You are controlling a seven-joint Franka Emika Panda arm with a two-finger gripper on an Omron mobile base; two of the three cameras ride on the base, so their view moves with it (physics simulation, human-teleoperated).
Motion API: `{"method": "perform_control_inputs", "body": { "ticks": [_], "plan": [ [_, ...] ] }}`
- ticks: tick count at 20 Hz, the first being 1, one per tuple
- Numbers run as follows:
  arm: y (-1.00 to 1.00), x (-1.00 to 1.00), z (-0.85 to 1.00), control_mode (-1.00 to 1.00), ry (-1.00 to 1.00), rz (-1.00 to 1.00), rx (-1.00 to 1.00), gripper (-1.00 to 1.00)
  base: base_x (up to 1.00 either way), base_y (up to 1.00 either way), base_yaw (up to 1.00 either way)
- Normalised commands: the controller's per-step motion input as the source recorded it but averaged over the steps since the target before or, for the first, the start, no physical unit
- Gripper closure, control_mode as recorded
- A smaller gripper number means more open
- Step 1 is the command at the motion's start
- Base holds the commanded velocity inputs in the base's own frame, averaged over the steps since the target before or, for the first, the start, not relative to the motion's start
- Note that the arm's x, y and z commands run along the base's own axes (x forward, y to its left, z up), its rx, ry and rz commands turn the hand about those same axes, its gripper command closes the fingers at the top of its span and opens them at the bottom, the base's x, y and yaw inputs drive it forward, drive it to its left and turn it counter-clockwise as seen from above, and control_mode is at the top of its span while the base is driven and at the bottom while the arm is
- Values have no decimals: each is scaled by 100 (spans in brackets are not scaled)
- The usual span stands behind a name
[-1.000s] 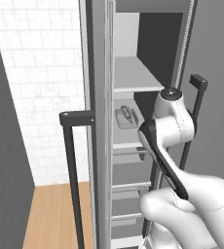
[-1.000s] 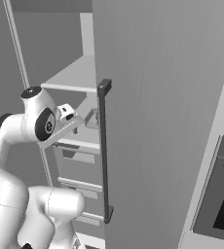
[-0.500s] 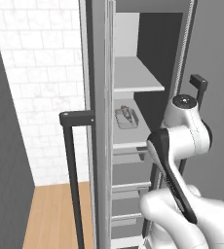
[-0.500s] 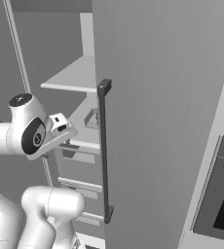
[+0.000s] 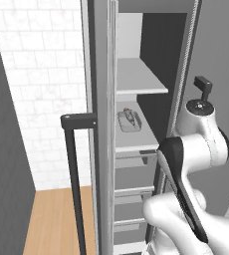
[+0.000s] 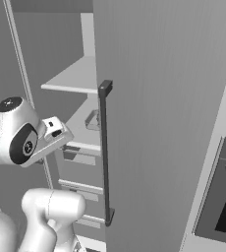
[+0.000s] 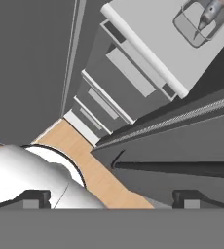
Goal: Take the meat container that has the fish and place it on the second highest rack of the freezer. Then take the vegetable container that has the corns and place it on the highest rack of the freezer.
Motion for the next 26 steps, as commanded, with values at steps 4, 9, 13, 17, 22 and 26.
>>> {"method": "perform_control_inputs", "body": {
  "ticks": [4, 9, 13, 17, 22, 26],
  "plan": [
    [-22, -40, 17, -100, 0, 0, 0, -100, 0, 0, 0],
    [-20, -21, 15, -100, 0, 0, 1, -100, 0, 0, 0],
    [-1, 0, 9, -100, 0, -1, 0, -100, 0, 0, 0],
    [0, -6, 0, 100, 0, 0, 0, -100, -13, -3, 0],
    [0, 0, 0, 100, 0, 0, 0, -100, -96, -48, -10],
    [0, 0, 0, 100, 0, 0, 0, -100, -70, -69, -31]
  ]
}}
